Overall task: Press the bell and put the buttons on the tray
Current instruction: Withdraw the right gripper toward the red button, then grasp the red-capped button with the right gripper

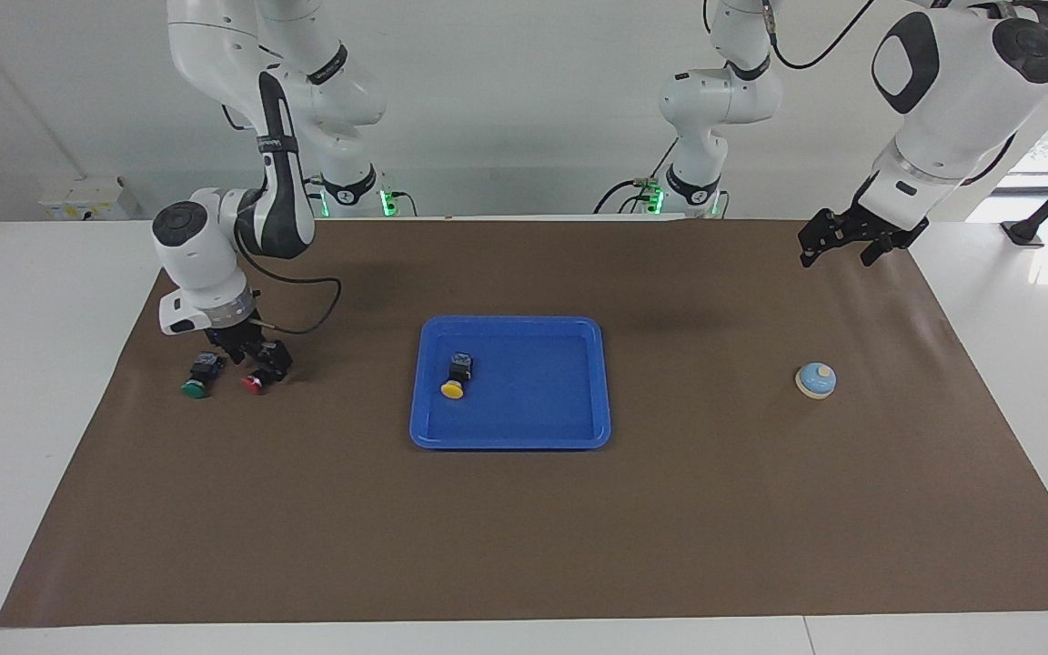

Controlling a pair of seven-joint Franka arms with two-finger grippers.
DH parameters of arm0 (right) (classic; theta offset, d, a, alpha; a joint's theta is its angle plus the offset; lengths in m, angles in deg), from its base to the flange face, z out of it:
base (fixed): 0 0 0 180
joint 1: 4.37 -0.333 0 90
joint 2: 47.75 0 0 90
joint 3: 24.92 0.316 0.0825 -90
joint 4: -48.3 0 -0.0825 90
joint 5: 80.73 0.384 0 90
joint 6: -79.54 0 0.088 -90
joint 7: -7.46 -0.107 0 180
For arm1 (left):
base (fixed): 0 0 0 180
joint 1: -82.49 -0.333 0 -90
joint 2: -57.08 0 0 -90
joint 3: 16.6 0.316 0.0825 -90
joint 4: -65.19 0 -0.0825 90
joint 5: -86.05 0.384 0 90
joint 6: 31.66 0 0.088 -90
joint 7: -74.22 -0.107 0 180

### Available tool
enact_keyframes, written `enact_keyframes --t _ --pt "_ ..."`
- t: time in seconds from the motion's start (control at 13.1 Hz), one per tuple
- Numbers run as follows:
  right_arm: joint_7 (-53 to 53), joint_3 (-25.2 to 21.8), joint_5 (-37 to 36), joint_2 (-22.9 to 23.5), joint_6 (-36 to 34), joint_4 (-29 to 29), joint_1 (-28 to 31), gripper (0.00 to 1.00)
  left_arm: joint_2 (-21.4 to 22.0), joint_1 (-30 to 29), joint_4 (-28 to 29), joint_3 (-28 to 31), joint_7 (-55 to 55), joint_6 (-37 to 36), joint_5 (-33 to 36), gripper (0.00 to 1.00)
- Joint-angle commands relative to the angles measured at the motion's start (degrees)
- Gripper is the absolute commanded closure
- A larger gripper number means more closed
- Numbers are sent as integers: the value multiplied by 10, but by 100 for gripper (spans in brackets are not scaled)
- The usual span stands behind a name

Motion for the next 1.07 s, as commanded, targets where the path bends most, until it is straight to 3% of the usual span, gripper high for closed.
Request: enact_keyframes --t 0.0,0.15,0.23,0.53,0.99 --pt "-14 8 0 -1 13 10 3 54 7 -1 1 2 1 1 -2 0" --pt "-11 8 0 -2 12 11 0 88 7 -1 1 2 1 1 -2 0" --pt "-7 8 0 -2 12 10 0 100 7 -1 1 2 1 1 -1 0" --pt "-6 11 0 -3 -9 -13 -26 100 7 -1 1 2 1 1 -2 0" --pt "-16 11 3 56 -313 -290 -161 100 7 -1 1 1 1 1 -2 0"
